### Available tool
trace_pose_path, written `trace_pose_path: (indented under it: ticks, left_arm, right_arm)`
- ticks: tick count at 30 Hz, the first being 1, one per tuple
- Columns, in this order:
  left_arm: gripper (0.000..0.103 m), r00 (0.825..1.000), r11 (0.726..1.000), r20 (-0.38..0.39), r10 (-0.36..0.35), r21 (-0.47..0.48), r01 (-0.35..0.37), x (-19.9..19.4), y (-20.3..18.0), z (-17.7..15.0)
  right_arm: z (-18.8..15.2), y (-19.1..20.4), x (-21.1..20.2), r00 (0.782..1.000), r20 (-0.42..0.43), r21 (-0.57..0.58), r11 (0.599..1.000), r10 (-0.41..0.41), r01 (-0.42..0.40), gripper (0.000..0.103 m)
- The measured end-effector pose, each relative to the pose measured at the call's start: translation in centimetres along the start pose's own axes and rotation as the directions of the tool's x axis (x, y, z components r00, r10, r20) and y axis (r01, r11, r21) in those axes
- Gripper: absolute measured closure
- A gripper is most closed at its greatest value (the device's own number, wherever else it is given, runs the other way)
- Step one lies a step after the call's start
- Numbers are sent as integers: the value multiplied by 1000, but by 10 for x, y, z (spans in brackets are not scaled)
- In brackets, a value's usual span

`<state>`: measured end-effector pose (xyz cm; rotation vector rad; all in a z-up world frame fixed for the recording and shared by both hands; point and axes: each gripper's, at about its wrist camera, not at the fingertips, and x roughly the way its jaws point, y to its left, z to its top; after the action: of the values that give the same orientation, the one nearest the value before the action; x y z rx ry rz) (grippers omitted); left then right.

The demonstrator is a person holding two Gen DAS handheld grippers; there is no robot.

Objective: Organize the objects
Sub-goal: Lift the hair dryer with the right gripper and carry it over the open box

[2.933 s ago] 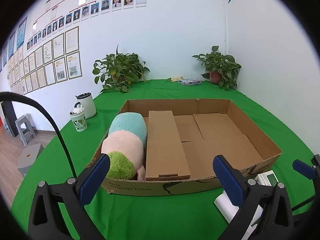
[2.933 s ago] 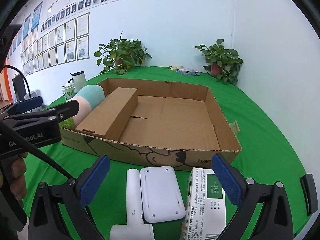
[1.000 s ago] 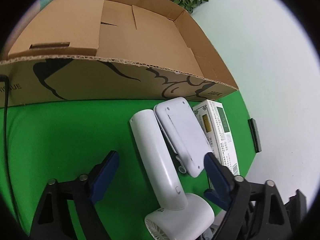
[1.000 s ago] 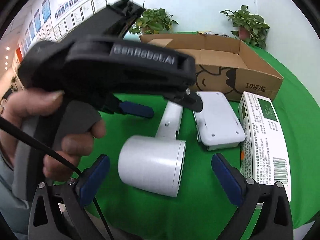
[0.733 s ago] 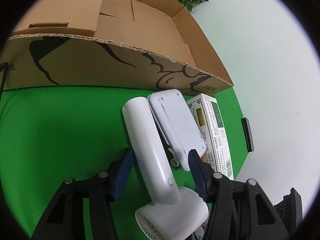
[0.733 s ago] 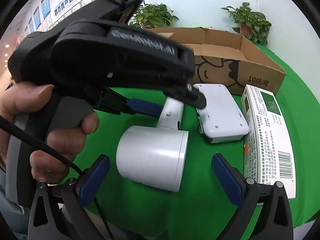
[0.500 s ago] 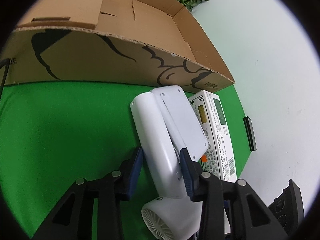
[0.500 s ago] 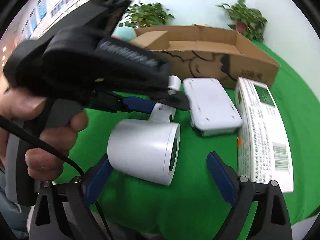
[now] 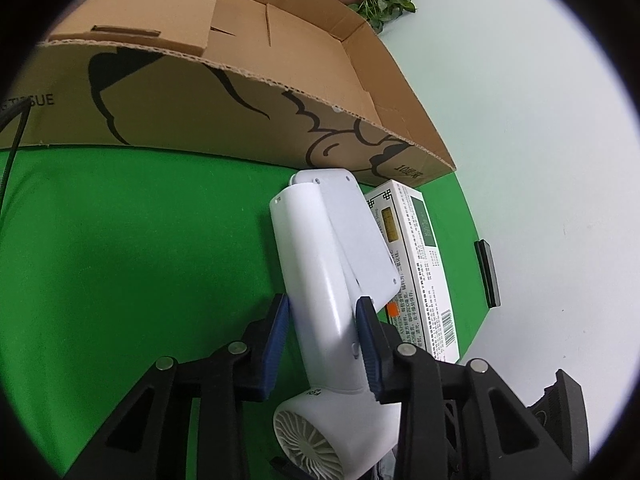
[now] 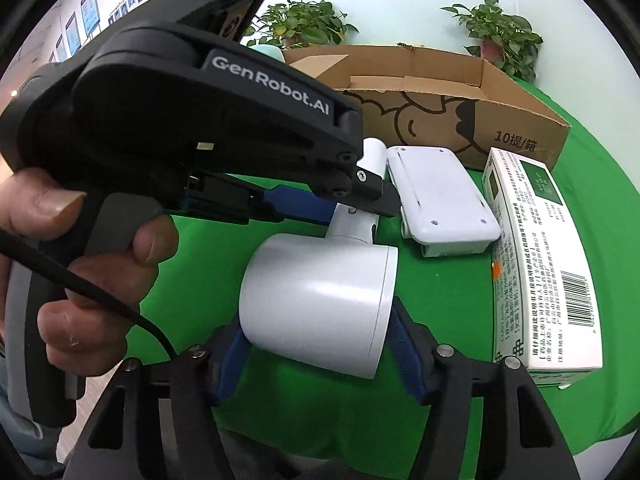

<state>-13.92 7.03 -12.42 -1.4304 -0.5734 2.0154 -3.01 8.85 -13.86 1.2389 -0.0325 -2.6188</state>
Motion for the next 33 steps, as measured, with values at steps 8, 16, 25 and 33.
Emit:
trace_pose_path:
  ticks: [8, 16, 25, 33]
  left_arm:
    - [72, 999, 1000, 32, 0, 13, 0, -25, 7, -7]
    - [72, 993, 997, 112, 34, 67, -42, -59, -13, -10]
    - [74, 977, 985, 205, 51, 154, -84, -94, -46, -9]
    - [74, 964, 973, 262, 53, 202, -108, -122, -65, 0]
  right_arm:
    - [3, 2, 0, 1000, 18, 11, 1000, 19, -20, 43]
    - [12, 6, -13, 996, 78, -10, 1000, 30, -29, 44]
    - [23, 11, -29, 988, 152, -14, 999, 38, -36, 47]
    - [50, 10, -38, 976, 215, -32, 999, 36, -30, 49]
